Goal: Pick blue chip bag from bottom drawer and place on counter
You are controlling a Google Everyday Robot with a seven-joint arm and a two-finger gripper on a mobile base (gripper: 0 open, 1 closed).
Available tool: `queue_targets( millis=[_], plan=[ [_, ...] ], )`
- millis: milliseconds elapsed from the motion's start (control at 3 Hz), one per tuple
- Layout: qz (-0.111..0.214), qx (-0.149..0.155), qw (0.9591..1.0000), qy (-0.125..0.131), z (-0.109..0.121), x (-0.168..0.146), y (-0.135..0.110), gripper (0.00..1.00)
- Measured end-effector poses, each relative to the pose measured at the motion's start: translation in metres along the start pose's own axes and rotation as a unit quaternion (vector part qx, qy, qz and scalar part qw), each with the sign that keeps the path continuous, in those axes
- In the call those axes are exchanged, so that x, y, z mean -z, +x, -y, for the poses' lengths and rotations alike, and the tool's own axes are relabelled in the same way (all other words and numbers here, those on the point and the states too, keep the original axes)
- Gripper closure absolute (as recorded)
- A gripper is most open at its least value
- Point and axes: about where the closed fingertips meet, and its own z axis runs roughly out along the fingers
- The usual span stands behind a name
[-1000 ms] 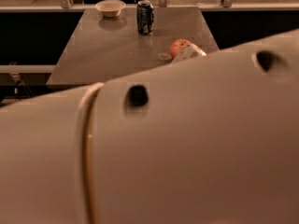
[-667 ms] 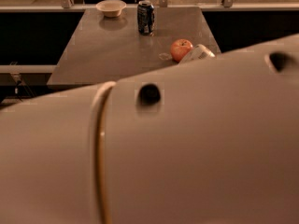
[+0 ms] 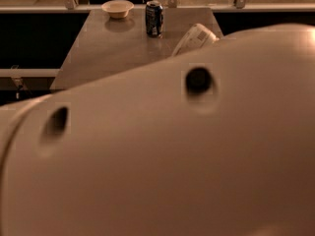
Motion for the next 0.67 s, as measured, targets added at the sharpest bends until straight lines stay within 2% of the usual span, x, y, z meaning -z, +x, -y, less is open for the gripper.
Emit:
queue_targets(
  millis=[333, 667],
  plan=[
    [-0.003, -0.009, 0.9999, 0.013, 0.0047, 0.0111, 0.0082, 1.0],
    [-0.004, -0.009, 0.9999, 0.014, 0.0049, 0.0115, 0.008, 1.0]
  ],
)
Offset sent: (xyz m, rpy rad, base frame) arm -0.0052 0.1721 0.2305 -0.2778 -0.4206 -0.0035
